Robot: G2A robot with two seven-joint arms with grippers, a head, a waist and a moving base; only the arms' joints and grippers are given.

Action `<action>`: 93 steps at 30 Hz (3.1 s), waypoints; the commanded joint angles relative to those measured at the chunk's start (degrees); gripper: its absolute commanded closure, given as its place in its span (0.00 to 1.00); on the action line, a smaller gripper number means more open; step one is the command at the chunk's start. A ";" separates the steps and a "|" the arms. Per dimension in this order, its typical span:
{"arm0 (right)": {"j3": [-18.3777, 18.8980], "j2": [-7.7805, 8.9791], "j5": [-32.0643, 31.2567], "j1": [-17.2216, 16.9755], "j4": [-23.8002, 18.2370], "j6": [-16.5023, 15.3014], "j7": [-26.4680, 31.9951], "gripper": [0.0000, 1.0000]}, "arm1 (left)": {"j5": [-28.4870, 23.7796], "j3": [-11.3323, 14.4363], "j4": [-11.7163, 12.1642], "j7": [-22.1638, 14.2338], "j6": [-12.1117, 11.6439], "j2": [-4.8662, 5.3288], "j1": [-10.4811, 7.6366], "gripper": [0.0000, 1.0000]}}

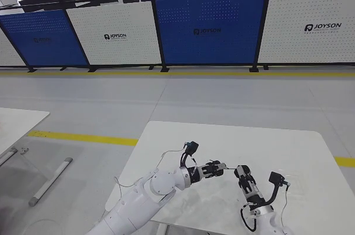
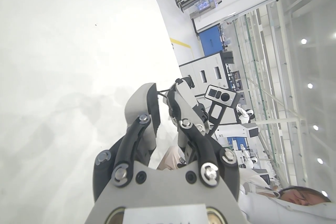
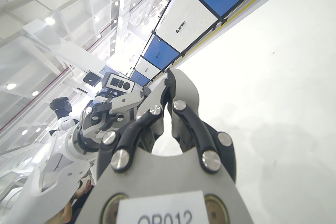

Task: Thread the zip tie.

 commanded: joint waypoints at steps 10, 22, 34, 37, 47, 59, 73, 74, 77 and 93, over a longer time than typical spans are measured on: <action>0.13 -0.06 -0.07 -0.06 0.12 -0.20 -0.18 1.00 | 0.28 0.03 0.26 0.38 0.28 -0.07 -0.09 1.00; 0.07 -0.13 0.29 0.18 -0.16 0.02 0.99 0.40 | 0.39 0.30 0.16 -0.59 0.21 -0.11 -0.20 1.00; 0.66 0.05 -0.87 -0.36 -1.18 -0.56 1.58 0.00 | -0.97 0.13 -0.82 0.39 1.40 -0.28 -0.12 1.00; 1.26 0.29 -3.06 -1.19 -1.61 -1.23 1.07 0.00 | -2.85 -0.07 -0.60 1.08 1.96 -0.45 -0.05 1.00; 1.48 0.32 -2.52 -1.59 -1.78 -2.06 0.72 0.00 | -7.05 -0.78 -0.48 -0.80 0.92 -0.54 -0.11 1.00; 4.75 1.42 -14.73 -2.55 -3.92 -2.16 -0.23 0.00 | -10.51 -5.06 -2.49 3.27 2.13 0.02 2.57 1.00; 2.21 1.24 -25.89 -0.64 -2.48 6.06 0.35 0.00 | -10.88 -5.25 -4.32 2.17 1.63 0.18 3.83 1.00; 1.95 1.25 -26.68 -0.28 -2.07 5.82 0.51 0.00 | -11.02 -5.21 -4.37 2.34 1.75 0.16 3.90 1.00; 0.95 1.41 -29.36 0.84 -0.85 2.87 2.02 0.00 | -11.72 -5.10 -4.67 1.62 1.76 0.12 3.92 1.00; -0.53 0.97 -31.90 2.86 1.71 6.27 -1.34 0.00 | -11.55 -4.11 -5.41 2.84 1.58 -0.17 3.95 1.00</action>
